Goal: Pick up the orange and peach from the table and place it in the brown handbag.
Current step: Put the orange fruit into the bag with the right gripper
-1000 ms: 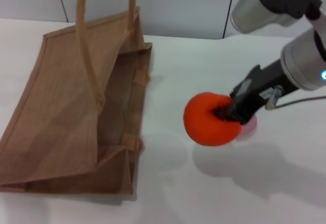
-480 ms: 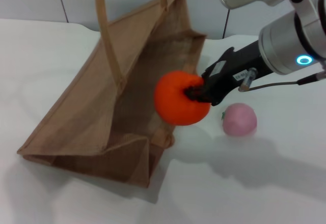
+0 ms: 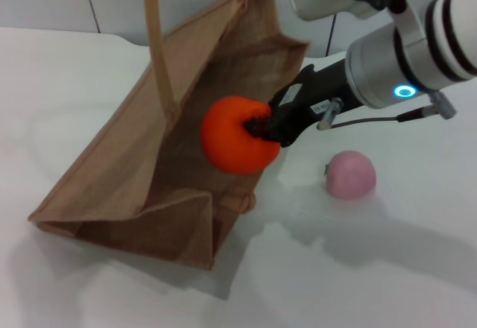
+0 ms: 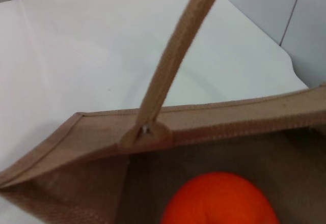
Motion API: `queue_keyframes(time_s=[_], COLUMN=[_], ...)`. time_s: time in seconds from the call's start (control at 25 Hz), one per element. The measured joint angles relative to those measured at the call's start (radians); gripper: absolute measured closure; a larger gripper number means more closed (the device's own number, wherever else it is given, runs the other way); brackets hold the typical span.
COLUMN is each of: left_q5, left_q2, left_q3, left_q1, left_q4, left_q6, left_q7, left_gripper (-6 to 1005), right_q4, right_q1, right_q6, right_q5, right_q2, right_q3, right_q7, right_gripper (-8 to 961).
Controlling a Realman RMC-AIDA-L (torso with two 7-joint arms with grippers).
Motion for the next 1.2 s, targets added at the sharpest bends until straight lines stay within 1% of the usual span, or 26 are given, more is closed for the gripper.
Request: queue_keyframes(time_s=[0.16,0.44,0.52,0.6,0.72,0.88,1.04,1.2], left_q5=[-0.012,-0.014,-0.024,-0.031,-0.041,-0.056,-0.063,-0.064], left_q2=[0.000,0.000,0.000,0.000,0.000,0.000,0.000,0.000], left_q3=[0.004,0.045,0.068,0.071,0.075,0.077,0.077,0.078], left_q1=[-0.002,-0.003,-0.004,-0.004,-0.006,-0.015,-0.022,-0.030], left_q4=[0.000,0.000,0.000,0.000,0.005,0.015,0.022,0.030], left_q6=[0.004,0.039,0.055,0.057,0.065,0.070,0.072,0.072], left_q7=[0.000,-0.006,-0.009,-0.009,-0.012,-0.023,-0.026,-0.036], left_gripper=[894,894,894,894,893,893,893,893], right_q4=[0.078,0.153,0.181,0.194,0.258,0.336,0.409,0.458], right_q1=[0.024,0.042,0.047,0.052,0.081,0.110,0.132,0.137], right_q6=[-0.084,-0.179,-0.214,-0.230,-0.277,-0.321,-0.356,-0.371], right_q5=[0.031,0.190,0.211,0.214,0.216,0.234,0.285,0.350], right_q2=[0.000,0.000,0.000,0.000,0.000,0.000,0.000,0.000], right_q3=[-0.036,-0.051,-0.064,-0.070,-0.083,-0.085,-0.086,-0.075], right_q7=[-0.027,-0.135,-0.161,-0.167,-0.179,-0.225,-0.291,-0.348], right_gripper=[770,775,777,778,766,749,732,716])
